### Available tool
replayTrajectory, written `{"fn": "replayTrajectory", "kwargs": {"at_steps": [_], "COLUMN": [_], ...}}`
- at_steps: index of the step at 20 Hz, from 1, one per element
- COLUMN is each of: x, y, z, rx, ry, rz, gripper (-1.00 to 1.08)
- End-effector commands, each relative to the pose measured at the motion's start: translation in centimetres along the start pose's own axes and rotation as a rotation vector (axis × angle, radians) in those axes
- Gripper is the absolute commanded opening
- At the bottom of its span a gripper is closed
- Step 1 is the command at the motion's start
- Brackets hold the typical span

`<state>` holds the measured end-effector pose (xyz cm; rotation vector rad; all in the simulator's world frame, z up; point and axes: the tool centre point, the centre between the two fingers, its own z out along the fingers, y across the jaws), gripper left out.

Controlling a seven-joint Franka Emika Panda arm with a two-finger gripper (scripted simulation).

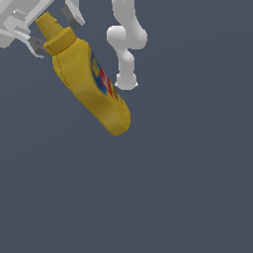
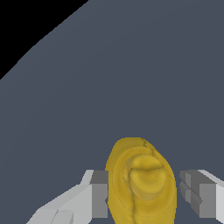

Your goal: Pick up the object and move it to a goal position.

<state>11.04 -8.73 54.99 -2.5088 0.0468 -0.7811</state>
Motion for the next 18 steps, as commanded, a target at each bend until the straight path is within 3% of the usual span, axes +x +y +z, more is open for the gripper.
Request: {"fn": "replayTrajectory", "kwargs": {"at_steps": [1, 18], "x": [0.9, 3.6], "y": [-0.5, -1.2], "z": [-0.4, -0.3], "rx": [0.0, 0.0], "ry": [0.009, 0.009], "rz": [-0.005, -0.005], "gripper": [-1.0, -1.0]}}
